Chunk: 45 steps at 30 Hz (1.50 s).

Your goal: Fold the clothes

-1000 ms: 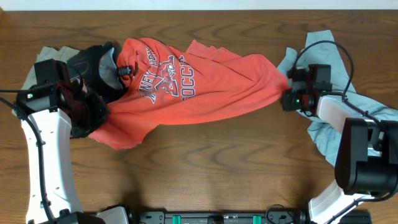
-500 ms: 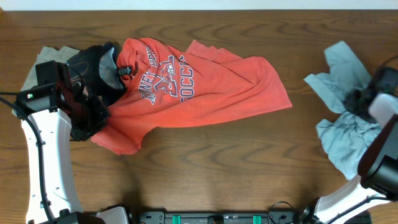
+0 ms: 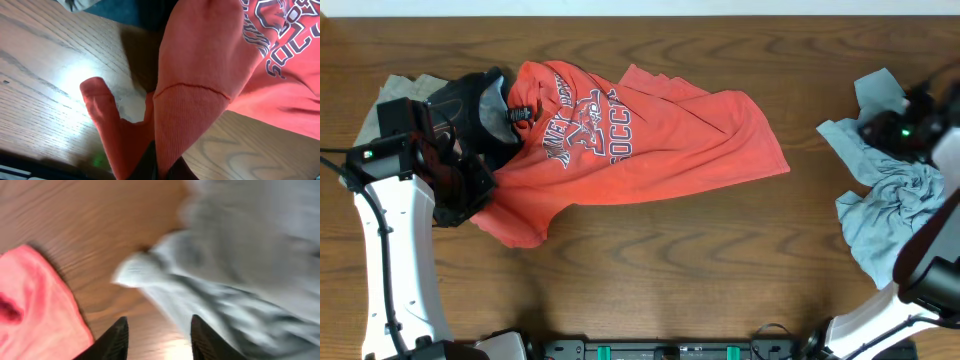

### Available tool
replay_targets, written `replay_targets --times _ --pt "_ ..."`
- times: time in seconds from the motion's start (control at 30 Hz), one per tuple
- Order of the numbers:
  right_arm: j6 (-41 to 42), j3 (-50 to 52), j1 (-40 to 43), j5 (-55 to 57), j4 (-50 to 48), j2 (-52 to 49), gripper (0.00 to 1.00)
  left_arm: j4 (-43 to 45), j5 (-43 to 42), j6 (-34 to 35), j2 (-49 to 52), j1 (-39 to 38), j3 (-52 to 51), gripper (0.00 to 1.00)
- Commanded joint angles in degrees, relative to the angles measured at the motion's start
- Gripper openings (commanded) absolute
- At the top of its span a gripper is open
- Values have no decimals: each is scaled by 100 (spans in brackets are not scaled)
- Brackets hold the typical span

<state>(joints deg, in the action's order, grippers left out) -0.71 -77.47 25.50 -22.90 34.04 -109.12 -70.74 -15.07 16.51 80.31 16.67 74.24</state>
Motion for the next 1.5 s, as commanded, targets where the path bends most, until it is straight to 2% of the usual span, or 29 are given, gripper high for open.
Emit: replay_targets --times 0.0,0.13,0.4,0.47,0.53,0.67,0.77,0.87,1.03,1.07,1.17,1.27,1.47 --pt "-437 -4 -452 656 -118 -24 32 -42 11 9 -37 28 57 6" --pt "-452 26 -741 1464 -341 -273 29 -44 11 11 -37 28 57 6" --pt "-450 24 -586 1541 -660 -1060 28 -42 11 9 -37 28 57 6" --pt "-398 24 -466 1679 -654 -1215 21 -39 11 11 -37 28 55 6" --pt "11 24 -328 2273 -610 -1263 15 -39 11 11 -37 28 55 6" --pt "1224 2 63 3945 -284 -1165 15 -42 11 9 -37 28 55 6" --pt "1633 -17 459 4264 -4 -927 18 -39 11 9 -37 28 55 6" --pt "1628 -17 772 3368 -59 -533 22 -39 11 9 -37 28 52 6" --pt "376 -17 887 136 -378 334 34 -37 11 9 -37 28 52 6" --pt "164 -17 846 -511 -356 544 40 -37 11 9 -37 28 52 6" --pt "-129 -17 656 -1506 -96 946 58 -35 11 9 -37 28 52 7" --pt "-245 -15 326 -1587 455 1130 71 -37 13 4 -37 28 52 6" --pt "-452 225 -612 -855 1204 973 72 -35 15 -17 -22 24 46 6"
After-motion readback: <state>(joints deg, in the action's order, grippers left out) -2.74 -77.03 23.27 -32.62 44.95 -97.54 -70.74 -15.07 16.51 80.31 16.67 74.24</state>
